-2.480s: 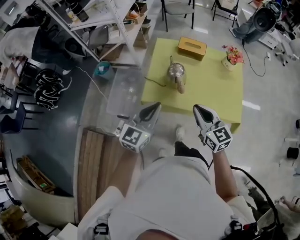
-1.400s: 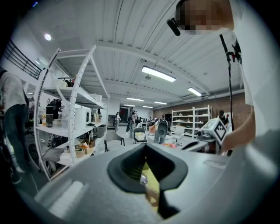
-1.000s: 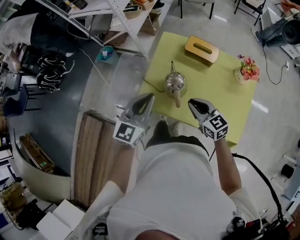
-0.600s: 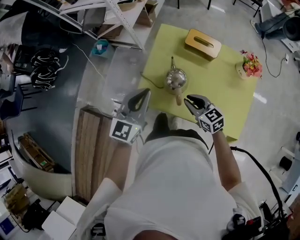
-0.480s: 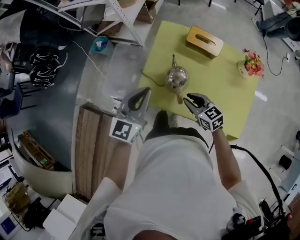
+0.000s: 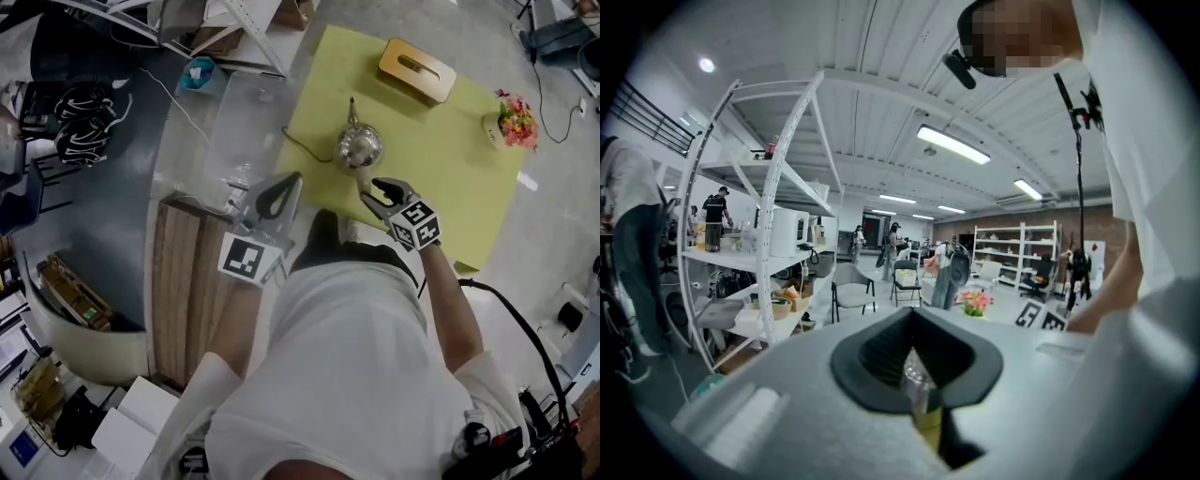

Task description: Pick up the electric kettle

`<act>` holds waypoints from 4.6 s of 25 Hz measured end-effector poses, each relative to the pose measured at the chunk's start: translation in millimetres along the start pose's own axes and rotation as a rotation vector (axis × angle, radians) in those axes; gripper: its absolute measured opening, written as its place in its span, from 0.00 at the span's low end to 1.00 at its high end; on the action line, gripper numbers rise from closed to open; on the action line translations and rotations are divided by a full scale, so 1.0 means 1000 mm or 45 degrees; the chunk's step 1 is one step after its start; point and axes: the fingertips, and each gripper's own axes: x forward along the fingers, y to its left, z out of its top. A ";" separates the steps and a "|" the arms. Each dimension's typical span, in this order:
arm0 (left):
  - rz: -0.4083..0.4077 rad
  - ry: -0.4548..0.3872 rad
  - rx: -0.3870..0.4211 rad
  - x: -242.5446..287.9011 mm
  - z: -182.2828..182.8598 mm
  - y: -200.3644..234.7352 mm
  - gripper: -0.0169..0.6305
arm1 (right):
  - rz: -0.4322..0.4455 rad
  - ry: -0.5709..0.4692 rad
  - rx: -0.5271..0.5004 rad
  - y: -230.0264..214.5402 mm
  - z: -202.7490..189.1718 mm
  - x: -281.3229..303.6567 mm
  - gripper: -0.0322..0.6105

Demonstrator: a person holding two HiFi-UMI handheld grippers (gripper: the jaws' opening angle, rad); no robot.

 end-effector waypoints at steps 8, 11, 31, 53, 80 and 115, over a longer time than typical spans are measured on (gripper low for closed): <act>0.002 0.002 -0.010 0.010 -0.002 0.004 0.03 | 0.085 0.035 0.031 -0.002 -0.008 0.015 0.36; 0.008 0.013 -0.016 0.012 -0.004 0.008 0.03 | 0.137 0.062 0.030 0.000 -0.011 0.021 0.37; 0.056 0.056 -0.053 0.015 -0.016 0.033 0.03 | 0.403 0.158 0.040 0.016 -0.022 0.049 0.32; 0.070 0.038 -0.041 0.004 -0.008 0.037 0.03 | 0.429 0.041 0.013 0.033 0.008 0.058 0.27; -0.005 0.011 -0.016 0.010 0.004 0.021 0.03 | 0.384 -0.112 0.082 0.036 0.043 0.016 0.28; -0.378 0.064 0.077 0.098 0.022 -0.053 0.03 | 0.000 -0.394 0.330 -0.046 0.014 -0.087 0.28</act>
